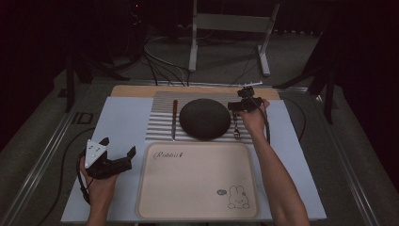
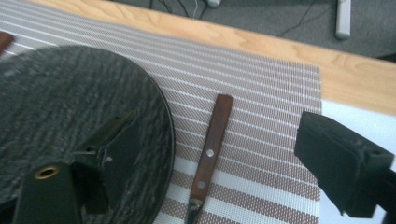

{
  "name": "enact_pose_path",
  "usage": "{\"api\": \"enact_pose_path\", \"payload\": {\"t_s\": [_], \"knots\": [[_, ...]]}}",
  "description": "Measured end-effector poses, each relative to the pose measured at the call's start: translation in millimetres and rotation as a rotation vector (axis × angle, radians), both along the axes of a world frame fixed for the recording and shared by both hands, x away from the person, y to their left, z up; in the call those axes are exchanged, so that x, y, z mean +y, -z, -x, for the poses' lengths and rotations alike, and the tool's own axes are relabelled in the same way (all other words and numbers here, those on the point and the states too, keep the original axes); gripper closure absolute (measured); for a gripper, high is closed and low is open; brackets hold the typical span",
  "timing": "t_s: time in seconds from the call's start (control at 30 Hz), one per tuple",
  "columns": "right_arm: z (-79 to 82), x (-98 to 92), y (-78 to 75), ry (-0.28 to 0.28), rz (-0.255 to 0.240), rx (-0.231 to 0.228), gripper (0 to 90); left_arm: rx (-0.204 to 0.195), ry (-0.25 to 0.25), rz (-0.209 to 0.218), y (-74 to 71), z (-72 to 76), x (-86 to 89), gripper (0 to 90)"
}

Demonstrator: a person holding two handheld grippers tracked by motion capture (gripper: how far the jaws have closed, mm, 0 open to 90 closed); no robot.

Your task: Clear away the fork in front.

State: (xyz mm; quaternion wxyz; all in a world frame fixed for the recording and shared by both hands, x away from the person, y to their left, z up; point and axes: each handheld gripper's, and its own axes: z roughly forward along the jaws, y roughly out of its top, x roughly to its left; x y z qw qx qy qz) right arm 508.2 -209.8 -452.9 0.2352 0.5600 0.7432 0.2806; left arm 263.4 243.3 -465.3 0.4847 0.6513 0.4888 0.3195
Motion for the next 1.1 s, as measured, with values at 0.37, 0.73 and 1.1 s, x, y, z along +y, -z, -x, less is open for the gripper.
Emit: {"api": "enact_pose_path", "payload": {"t_s": [0.37,0.73,1.1], "knots": [[-11.0,-0.8,25.6,0.012,0.013,0.096,31.7,-0.004,-0.009,0.021,-0.3,1.2,3.1,0.0],[-16.6,-0.1,41.1,0.043,-0.011,0.206,61.1,-0.002,-0.012,0.025,0.1,1.2,3.2,0.0],[-16.2,4.0,45.5,0.033,0.043,0.328,76.3,-0.003,-0.010,0.023,-0.2,1.2,2.5,0.0]]}}
